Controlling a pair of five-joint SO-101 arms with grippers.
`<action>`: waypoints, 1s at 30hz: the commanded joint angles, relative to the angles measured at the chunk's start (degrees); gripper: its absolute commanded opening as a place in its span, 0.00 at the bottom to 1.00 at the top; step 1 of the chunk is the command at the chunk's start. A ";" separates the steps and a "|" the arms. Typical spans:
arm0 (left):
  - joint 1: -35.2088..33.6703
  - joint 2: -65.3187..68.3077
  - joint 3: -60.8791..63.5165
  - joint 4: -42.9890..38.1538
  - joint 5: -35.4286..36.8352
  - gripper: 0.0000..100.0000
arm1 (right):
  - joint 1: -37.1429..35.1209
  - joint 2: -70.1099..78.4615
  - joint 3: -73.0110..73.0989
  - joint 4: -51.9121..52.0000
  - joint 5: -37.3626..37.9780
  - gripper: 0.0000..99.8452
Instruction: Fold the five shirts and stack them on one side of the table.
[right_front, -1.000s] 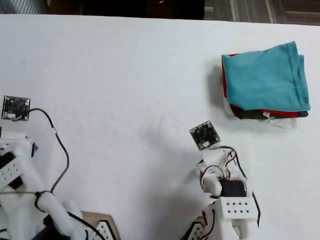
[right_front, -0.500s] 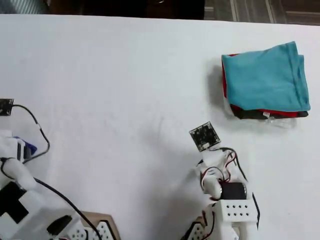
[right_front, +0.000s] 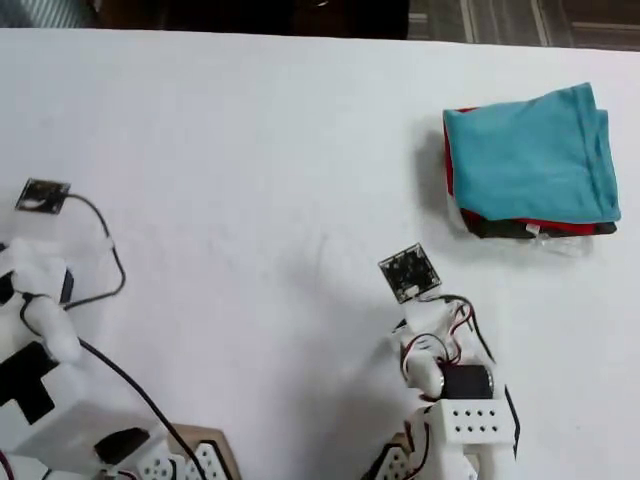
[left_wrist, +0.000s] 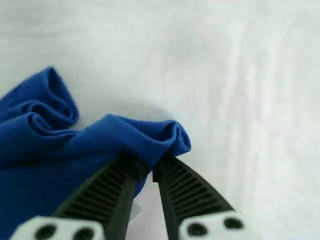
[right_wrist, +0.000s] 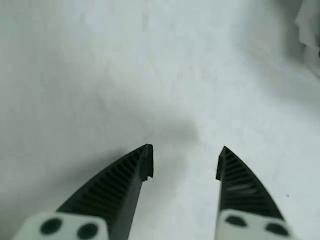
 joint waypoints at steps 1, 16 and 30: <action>5.36 -0.44 -9.10 8.88 1.41 0.03 | 0.40 -1.10 -0.35 0.13 0.09 0.21; 38.33 -0.09 -78.73 51.78 14.95 0.03 | 0.66 -1.10 -0.18 -1.27 -2.81 0.21; 48.18 -0.35 -116.62 44.22 29.54 0.03 | 0.66 -1.10 -0.18 -1.45 -2.99 0.21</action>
